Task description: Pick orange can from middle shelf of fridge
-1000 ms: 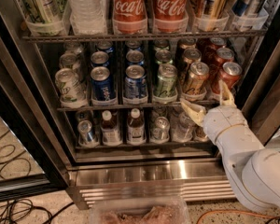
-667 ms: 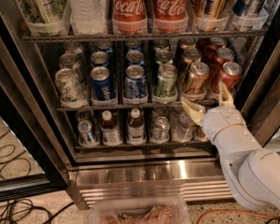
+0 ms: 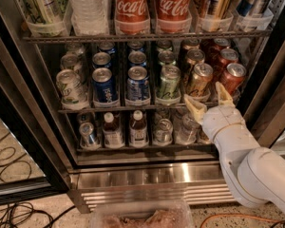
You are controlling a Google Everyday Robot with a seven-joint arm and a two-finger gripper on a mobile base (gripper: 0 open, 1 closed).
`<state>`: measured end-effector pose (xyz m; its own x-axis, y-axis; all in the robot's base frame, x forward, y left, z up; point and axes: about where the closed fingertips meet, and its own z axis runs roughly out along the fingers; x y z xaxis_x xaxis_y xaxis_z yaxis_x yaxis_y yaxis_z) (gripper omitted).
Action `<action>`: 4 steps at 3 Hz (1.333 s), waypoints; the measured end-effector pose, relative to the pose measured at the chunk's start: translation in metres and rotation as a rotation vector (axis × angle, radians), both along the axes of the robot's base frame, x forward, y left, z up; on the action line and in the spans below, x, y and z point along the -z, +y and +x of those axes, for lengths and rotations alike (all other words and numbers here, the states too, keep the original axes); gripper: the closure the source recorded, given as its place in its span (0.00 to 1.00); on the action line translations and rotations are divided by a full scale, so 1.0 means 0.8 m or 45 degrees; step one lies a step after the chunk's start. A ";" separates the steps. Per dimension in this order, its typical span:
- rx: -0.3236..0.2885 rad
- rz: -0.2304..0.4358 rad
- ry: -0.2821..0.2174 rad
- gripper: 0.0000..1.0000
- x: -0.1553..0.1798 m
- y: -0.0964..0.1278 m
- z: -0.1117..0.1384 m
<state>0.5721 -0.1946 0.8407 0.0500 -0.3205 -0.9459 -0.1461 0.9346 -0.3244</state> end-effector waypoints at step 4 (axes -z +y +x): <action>0.060 0.040 -0.071 0.34 0.004 -0.002 0.057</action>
Offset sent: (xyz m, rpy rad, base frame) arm 0.0212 -0.0022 0.0040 -0.0004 -0.0451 -0.0217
